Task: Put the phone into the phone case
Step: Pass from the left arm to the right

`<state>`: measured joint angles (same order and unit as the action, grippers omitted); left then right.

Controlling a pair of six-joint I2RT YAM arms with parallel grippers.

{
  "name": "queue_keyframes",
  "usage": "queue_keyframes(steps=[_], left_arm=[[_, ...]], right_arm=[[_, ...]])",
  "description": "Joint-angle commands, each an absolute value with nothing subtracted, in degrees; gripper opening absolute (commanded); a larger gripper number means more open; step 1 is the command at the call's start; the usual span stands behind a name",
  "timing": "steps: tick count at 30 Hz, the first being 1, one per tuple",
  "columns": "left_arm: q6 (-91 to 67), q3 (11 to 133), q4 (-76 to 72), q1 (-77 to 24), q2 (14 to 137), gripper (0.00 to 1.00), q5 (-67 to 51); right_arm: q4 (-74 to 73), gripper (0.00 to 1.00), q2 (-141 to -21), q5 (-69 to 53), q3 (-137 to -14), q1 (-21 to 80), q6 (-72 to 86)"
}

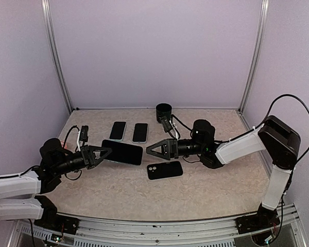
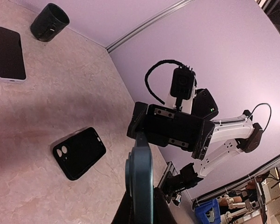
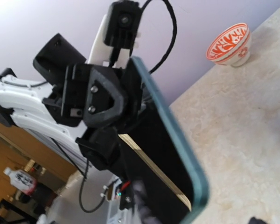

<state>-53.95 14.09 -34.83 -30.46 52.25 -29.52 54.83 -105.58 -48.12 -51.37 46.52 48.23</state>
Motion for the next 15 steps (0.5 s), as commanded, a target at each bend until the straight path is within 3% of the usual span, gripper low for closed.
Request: queue_keyframes(steps=[1, 15], left_arm=[[-53.42, 14.66, -44.17, -33.11, 51.24, 0.0, -27.32], [-54.55, 13.45, -54.06, -37.23, 56.66, 0.0, -22.11]], right_arm=[[60.98, 1.0, -104.72, -48.25, -49.96, 46.58, 53.21], [78.87, 0.84, -115.28, -50.38, -53.84, 48.91, 66.99]])
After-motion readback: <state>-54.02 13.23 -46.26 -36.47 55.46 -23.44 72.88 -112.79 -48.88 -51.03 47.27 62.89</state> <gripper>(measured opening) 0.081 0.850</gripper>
